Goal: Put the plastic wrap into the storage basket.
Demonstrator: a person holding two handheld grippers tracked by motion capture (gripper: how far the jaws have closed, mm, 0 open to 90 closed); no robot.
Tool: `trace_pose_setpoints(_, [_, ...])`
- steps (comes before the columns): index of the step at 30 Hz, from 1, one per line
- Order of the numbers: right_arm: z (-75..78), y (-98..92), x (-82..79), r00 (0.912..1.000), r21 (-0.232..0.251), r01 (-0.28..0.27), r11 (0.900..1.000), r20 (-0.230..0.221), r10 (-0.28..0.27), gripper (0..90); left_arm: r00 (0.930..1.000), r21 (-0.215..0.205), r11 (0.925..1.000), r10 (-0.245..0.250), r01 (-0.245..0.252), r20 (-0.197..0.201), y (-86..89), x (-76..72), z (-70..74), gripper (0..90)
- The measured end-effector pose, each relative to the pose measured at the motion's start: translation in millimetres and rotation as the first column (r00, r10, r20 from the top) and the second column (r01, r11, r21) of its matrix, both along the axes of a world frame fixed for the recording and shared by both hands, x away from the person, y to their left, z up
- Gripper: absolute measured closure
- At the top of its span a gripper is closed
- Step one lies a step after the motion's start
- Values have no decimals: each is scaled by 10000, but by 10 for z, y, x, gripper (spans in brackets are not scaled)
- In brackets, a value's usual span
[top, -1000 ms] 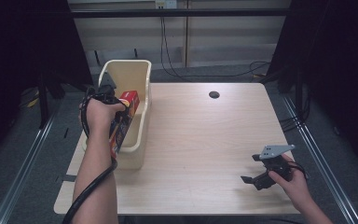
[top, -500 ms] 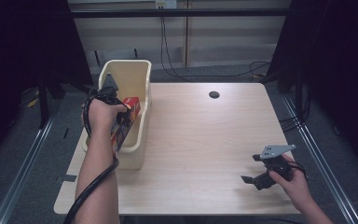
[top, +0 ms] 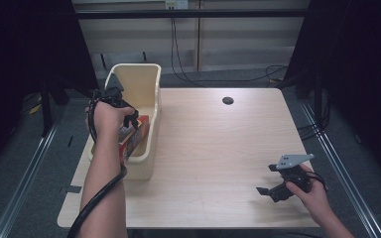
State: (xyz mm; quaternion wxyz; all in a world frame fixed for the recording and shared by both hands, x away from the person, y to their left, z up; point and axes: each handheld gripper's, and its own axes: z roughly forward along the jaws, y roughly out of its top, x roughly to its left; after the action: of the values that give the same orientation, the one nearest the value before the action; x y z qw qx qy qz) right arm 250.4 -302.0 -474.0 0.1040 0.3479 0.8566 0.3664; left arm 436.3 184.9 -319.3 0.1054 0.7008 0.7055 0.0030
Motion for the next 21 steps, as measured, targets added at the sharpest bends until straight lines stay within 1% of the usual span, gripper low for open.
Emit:
trace_pose_setpoints(1, [2, 1, 1, 10000, 13, -6, 10000, -6, 6, 26, 10000, -75, 10000, 30, -29, 75, -5, -6, 21, 365])
trace_pose_setpoints(2, [4, 2, 3, 10000, 29, -10, 10000, 39, 10, 25, 9999, 13, 10000, -24, 24, 125, -2, -7, 36, 349])
trace_pose_setpoints(3, [5, 2, 4, 10000, 29, -11, 10000, 49, 10, 26, 9998, -65, 10000, 49, -47, 216, -8, -11, 48, 342])
trace_pose_setpoints(4, [4, 4, 4, 10000, 27, -17, 10000, 54, 17, 26, 9995, -48, 9999, 91, -89, 301, -15, -12, 56, 338])
trace_pose_setpoints(5, [1, 7, 6, 10000, 52, -55, 10000, 55, 54, 26, 9994, 32, 10000, 18, -19, 345, -20, -14, 71, 335])
trace_pose_setpoints(6, [-1, 11, 5, 10000, -10, -67, 10000, 73, 67, 26, 9994, -59, 10000, -60, 62, 328, -18, -14, 79, 331])
trace_pose_setpoints(7, [-1, 12, 4, 10000, 5, -55, 10000, 54, 55, 25, 9991, -192, 9998, 20, -12, 412, -36, -19, 88, 325])
trace_pose_setpoints(10, [1, 14, 5, 9999, 20, -84, 10000, 62, 84, 26, 9982, -160, 9997, -170, 179, 579, -62, -18, 142, 317])
trace_pose_setpoints(12, [0, 13, 7, 10000, 19, -56, 10000, 56, 56, 26, 9972, -203, 9996, -189, 204, 724, -97, -22, 185, 313])
trace_pose_setpoints(17, [5, 12, 3, 9999, 94, -101, 9999, 33, 100, 26, 9947, -473, 9976, -456, 501, 924, -193, -34, 297, 300])
trace_pose_setpoints(19, [5, 5, -4, 9999, -15, -52, 10000, 87, 52, 26, 9920, -513, 9965, -607, 667, 1109, -243, -41, 325, 292])
trace_pose_setpoints(21, [9, 0, -17, 10000, 12, -59, 10000, 76, 58, 26, 9900, -587, 9953, -689, 766, 1230, -302, -44, 353, 287])
